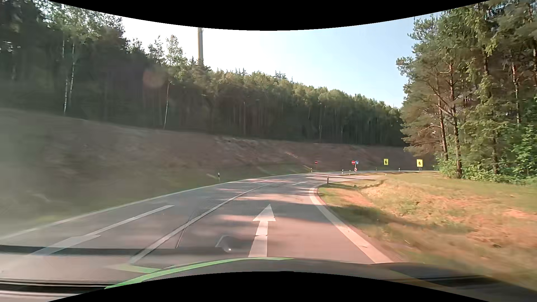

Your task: Follow the waypoints while adhering to traffic rules and regulations

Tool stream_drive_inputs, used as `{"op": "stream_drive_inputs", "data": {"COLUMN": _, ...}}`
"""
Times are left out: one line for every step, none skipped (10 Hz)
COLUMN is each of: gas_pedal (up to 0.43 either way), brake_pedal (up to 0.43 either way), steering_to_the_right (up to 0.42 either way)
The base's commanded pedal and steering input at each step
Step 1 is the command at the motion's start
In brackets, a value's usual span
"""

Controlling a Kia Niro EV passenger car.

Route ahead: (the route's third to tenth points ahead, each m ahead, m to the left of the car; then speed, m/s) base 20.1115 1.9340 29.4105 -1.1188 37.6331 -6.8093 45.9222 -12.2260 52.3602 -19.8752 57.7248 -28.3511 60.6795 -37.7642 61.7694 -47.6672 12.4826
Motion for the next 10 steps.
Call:
{"op": "stream_drive_inputs", "data": {"gas_pedal": 0.000, "brake_pedal": 0.000, "steering_to_the_right": 0.033}}
{"op": "stream_drive_inputs", "data": {"gas_pedal": 0.000, "brake_pedal": 0.000, "steering_to_the_right": 0.035}}
{"op": "stream_drive_inputs", "data": {"gas_pedal": 0.000, "brake_pedal": 0.000, "steering_to_the_right": 0.038}}
{"op": "stream_drive_inputs", "data": {"gas_pedal": 0.000, "brake_pedal": 0.000, "steering_to_the_right": 0.041}}
{"op": "stream_drive_inputs", "data": {"gas_pedal": 0.000, "brake_pedal": 0.000, "steering_to_the_right": 0.043}}
{"op": "stream_drive_inputs", "data": {"gas_pedal": 0.000, "brake_pedal": 0.000, "steering_to_the_right": 0.046}}
{"op": "stream_drive_inputs", "data": {"gas_pedal": 0.000, "brake_pedal": 0.000, "steering_to_the_right": 0.048}}
{"op": "stream_drive_inputs", "data": {"gas_pedal": 0.000, "brake_pedal": 0.000, "steering_to_the_right": 0.050}}
{"op": "stream_drive_inputs", "data": {"gas_pedal": 0.020, "brake_pedal": 0.000, "steering_to_the_right": 0.051}}
{"op": "stream_drive_inputs", "data": {"gas_pedal": 0.020, "brake_pedal": 0.000, "steering_to_the_right": 0.054}}
